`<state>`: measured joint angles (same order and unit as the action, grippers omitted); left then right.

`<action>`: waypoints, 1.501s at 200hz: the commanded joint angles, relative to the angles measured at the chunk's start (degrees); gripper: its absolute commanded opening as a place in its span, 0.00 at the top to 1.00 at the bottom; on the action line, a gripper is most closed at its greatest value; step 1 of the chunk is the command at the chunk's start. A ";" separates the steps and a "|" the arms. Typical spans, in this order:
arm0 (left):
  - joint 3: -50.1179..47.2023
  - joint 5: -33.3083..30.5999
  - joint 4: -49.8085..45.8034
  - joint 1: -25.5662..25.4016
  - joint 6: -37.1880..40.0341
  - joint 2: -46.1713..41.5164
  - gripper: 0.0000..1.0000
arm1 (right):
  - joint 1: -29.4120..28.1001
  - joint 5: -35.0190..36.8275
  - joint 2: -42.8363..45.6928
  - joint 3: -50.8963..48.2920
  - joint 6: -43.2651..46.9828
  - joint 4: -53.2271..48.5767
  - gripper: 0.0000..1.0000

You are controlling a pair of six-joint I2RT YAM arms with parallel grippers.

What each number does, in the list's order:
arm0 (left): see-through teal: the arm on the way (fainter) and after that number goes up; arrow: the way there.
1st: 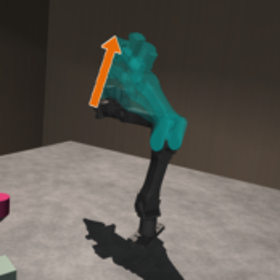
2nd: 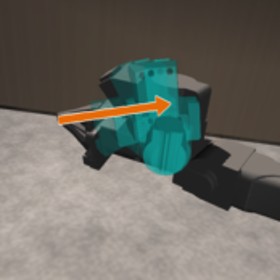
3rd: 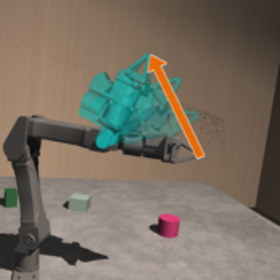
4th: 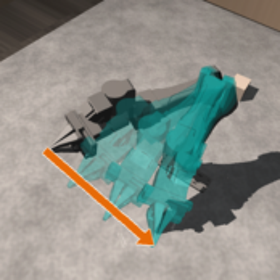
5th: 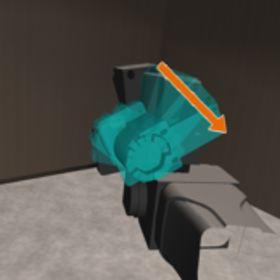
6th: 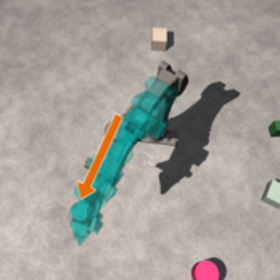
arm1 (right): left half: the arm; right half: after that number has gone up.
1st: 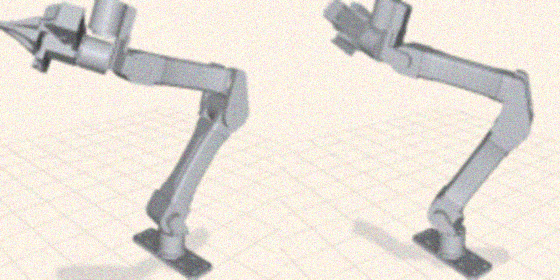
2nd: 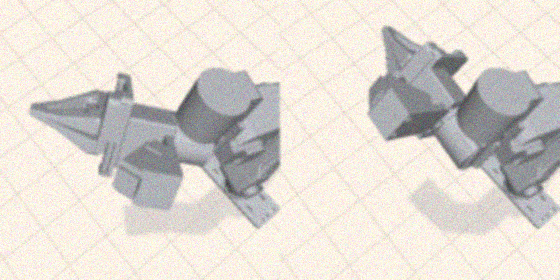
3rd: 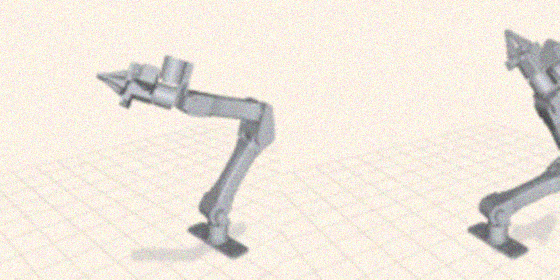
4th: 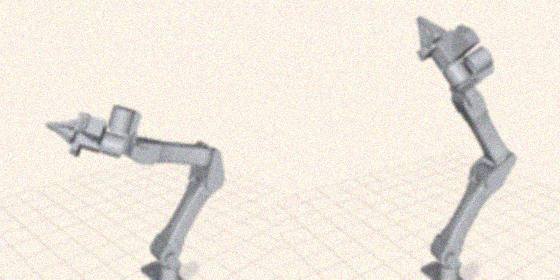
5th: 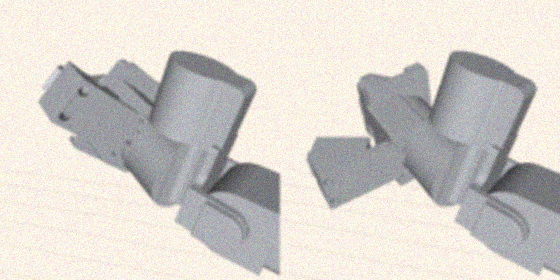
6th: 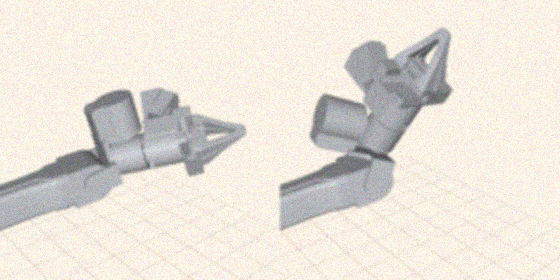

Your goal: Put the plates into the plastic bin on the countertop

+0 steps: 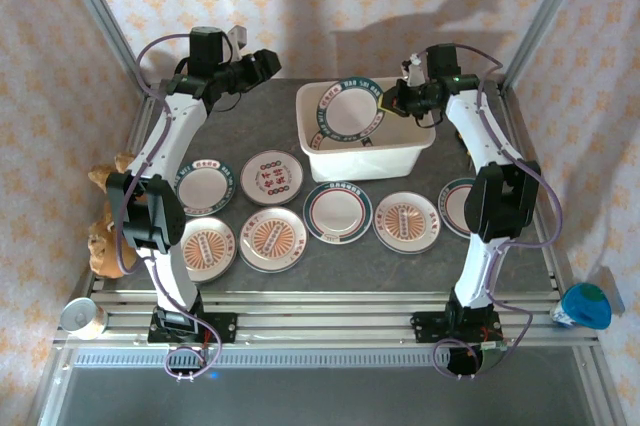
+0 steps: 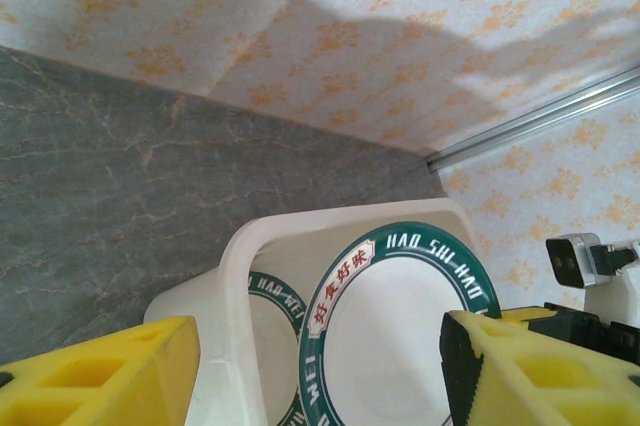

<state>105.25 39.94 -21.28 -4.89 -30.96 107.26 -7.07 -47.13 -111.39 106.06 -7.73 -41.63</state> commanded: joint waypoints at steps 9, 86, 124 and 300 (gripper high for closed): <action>-0.42 -0.92 0.23 0.04 2.43 -1.00 0.35 | -0.10 -0.23 -0.52 0.77 3.90 -3.83 1.00; -2.18 -1.60 -0.69 -0.02 3.06 -0.39 0.35 | -1.51 2.98 -5.20 3.24 4.68 -5.96 1.00; -5.41 -3.54 -2.72 0.21 4.56 -0.97 0.35 | -2.04 3.55 -8.08 5.68 3.34 -6.35 1.00; -11.62 -5.32 -0.58 0.93 2.48 -0.48 0.35 | -3.76 5.96 -14.50 7.29 5.19 -8.74 1.00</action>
<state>94.02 35.48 -22.81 -4.34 -28.42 107.26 -10.35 -41.45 -125.40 111.00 -4.12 -49.19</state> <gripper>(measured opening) 0.652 0.048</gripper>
